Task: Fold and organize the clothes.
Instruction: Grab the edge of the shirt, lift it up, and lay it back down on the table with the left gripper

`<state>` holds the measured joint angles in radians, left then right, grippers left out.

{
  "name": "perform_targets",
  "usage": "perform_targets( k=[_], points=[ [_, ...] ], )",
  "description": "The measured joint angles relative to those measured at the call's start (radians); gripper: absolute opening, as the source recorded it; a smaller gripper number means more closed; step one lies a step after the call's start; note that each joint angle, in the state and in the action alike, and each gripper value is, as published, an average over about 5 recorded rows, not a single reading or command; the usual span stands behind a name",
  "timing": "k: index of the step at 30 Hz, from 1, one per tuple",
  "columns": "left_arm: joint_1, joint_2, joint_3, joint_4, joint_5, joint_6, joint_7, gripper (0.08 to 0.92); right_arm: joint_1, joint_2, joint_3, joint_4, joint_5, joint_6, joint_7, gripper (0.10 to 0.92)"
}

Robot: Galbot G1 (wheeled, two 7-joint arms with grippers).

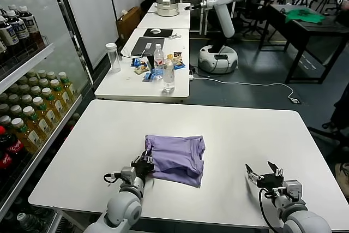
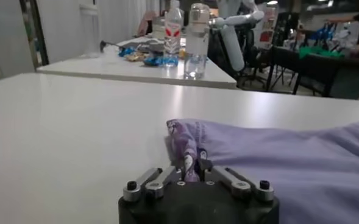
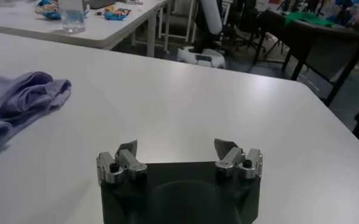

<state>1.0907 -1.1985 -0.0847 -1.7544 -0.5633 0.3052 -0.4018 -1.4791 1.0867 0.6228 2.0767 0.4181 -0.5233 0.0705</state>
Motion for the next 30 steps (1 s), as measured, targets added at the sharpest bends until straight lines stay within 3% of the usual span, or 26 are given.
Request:
perform_targets(
  k=[4,21,30],
  points=[
    [0.011,0.019,-0.043,-0.035,-0.089,-0.003,-0.001,0.129,0.000,-0.002,0.002,0.002,0.003,0.001,0.000,0.823],
    [0.017,0.181,-0.381,-0.224,-0.562,0.056,-0.017,0.129,-0.006,0.010,0.001,0.013,0.003,0.010,-0.001,0.823],
    [-0.026,0.198,-0.417,-0.324,-0.691,0.080,-0.029,0.129,-0.025,0.021,0.010,0.034,0.003,0.017,-0.004,0.823]
  ],
)
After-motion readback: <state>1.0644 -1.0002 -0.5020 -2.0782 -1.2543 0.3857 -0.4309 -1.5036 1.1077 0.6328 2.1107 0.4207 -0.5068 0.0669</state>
